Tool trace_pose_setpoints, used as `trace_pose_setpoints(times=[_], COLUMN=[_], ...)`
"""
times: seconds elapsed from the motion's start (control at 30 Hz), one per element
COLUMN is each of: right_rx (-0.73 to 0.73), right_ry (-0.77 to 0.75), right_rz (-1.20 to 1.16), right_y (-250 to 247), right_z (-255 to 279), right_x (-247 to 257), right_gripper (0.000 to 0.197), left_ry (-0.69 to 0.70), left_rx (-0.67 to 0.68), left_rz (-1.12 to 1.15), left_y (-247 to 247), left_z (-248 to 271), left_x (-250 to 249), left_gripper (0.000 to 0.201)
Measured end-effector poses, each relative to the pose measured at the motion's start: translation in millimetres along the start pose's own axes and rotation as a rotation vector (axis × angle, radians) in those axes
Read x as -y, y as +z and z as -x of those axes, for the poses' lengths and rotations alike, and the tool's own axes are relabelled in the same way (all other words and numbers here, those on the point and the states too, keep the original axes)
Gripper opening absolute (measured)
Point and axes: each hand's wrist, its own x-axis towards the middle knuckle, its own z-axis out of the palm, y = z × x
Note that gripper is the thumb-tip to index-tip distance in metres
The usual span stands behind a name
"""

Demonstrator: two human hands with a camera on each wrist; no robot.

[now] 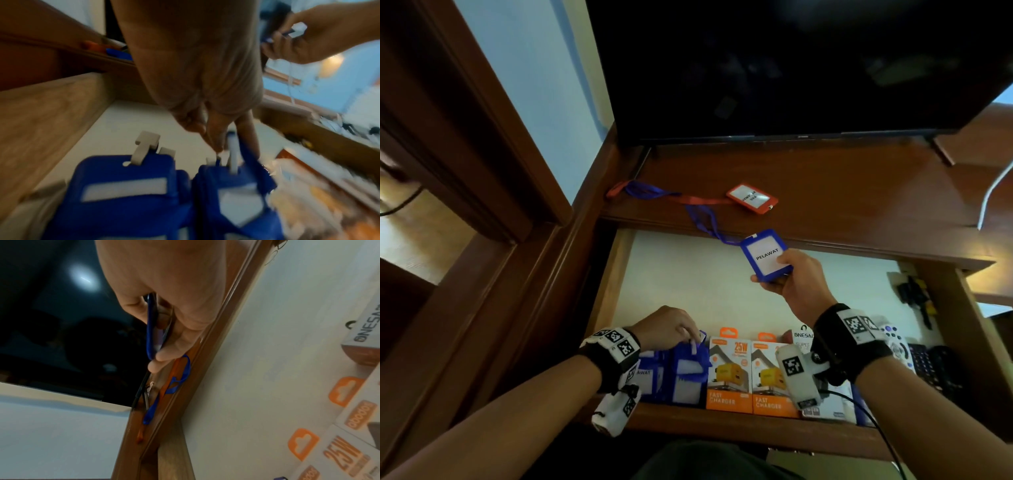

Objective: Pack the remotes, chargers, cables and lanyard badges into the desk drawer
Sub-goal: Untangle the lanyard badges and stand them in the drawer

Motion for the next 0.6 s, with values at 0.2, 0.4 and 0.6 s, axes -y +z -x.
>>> trace_pose_setpoints(times=[0.2,0.4,0.6], right_rx=[0.02,0.126,0.236], right_ry=[-0.056,-0.259,-0.422], right_rz=[0.111,0.393,0.63], right_y=[9.6,12.8,8.5], right_z=[6.2,23.5,42.2], right_x=[5.7,25.1,51.6], right_gripper=[0.012,0.01,0.007], left_ry=[-0.093,0.08,0.292], left_rx=[0.032,-0.579,-0.547], left_rz=[-0.139,0.191,0.268], left_y=[-4.4,-46.4,-91.0], left_z=[1.1,-6.1,-6.2], left_x=[-19.3,-58.9,-116.9], left_gripper=[0.032,0.028,0.077])
